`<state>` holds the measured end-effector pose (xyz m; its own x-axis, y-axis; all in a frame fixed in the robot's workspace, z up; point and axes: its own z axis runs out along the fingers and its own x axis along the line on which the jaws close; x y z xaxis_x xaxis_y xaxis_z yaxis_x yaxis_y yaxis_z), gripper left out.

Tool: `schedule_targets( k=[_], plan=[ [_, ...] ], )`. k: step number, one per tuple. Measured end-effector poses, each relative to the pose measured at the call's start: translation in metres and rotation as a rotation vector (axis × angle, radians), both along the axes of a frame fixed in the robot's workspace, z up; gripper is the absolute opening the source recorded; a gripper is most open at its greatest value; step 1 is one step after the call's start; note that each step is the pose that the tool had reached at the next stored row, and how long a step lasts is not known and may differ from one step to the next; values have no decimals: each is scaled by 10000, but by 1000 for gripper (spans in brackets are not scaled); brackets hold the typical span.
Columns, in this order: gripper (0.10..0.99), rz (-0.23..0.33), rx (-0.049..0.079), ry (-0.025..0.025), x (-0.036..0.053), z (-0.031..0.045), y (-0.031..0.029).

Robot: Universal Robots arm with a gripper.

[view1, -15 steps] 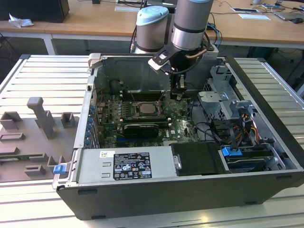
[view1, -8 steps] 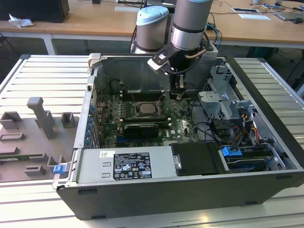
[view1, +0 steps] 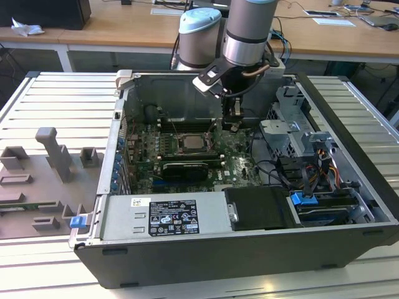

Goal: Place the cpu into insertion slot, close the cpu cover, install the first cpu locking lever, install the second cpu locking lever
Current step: 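Close the cpu cover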

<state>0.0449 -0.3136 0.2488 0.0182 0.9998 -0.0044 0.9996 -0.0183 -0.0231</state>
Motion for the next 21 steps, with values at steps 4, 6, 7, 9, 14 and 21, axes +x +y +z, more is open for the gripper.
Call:
schedule_targets(
  k=[4,6,7,9,14,21],
  plan=[
    [106,0,0,0,-13,0,0],
    [106,0,0,0,-18,0,0],
    [106,0,0,0,-20,0,0],
    [106,-1,0,0,-27,0,0],
    [106,0,1,0,-44,0,0],
    [106,1,0,0,-71,0,0]
  ],
)
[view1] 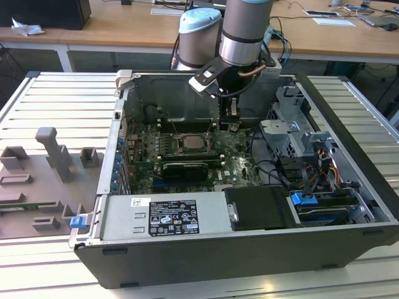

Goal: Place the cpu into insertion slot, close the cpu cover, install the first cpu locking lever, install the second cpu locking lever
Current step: 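Close the cpu cover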

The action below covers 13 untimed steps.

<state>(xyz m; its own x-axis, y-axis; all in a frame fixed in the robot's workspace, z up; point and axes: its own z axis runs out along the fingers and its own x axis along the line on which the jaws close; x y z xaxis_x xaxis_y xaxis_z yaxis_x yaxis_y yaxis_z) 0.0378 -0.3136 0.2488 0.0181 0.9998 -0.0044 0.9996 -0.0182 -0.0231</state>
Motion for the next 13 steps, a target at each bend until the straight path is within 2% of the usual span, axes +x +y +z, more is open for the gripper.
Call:
schedule_targets(
  k=[13],
  plan=[
    [106,0,0,0,-34,0,0]
  ],
)
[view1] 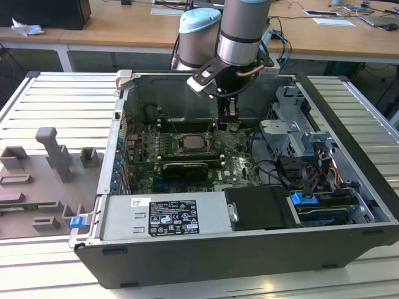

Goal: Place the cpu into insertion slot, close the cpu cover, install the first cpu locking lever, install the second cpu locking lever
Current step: 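Close the cpu cover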

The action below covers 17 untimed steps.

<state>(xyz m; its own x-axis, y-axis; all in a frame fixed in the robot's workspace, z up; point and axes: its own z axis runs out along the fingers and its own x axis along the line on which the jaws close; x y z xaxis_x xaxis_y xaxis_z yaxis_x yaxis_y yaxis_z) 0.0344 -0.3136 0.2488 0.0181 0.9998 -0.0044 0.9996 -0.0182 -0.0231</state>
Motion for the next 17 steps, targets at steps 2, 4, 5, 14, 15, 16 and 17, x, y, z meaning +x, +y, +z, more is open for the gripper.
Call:
schedule_targets(
  k=[2,4,5,14,15,16,17],
  plan=[
    [106,0,1,0,-6,0,0],
    [106,0,0,0,-9,0,0],
    [106,-1,0,0,-11,0,0],
    [106,0,0,0,-43,-2,0],
    [106,0,0,0,-48,-1,0],
    [106,-1,0,0,-56,-1,0],
    [106,0,0,0,-60,-2,0]
  ],
)
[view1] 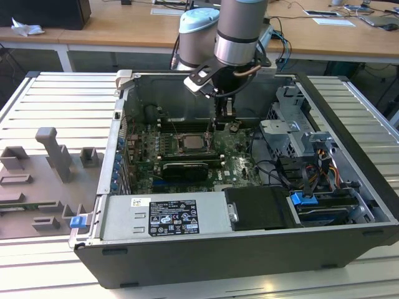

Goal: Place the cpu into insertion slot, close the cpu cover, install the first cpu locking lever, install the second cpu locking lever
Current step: 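Close the cpu cover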

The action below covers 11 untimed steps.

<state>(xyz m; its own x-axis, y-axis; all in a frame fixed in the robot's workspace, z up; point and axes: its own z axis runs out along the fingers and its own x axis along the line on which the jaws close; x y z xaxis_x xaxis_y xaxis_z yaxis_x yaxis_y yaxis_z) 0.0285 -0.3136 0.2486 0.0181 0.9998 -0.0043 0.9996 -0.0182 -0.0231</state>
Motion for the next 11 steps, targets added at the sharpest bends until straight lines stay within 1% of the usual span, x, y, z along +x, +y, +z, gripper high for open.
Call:
schedule_targets(
  k=[3,7,9,11],
  plan=[
    [106,-1,0,0,-14,-1,0],
    [106,-1,0,0,-60,-1,0],
    [106,0,1,0,-114,-3,0],
    [106,1,2,0,-192,-10,0]
  ],
)
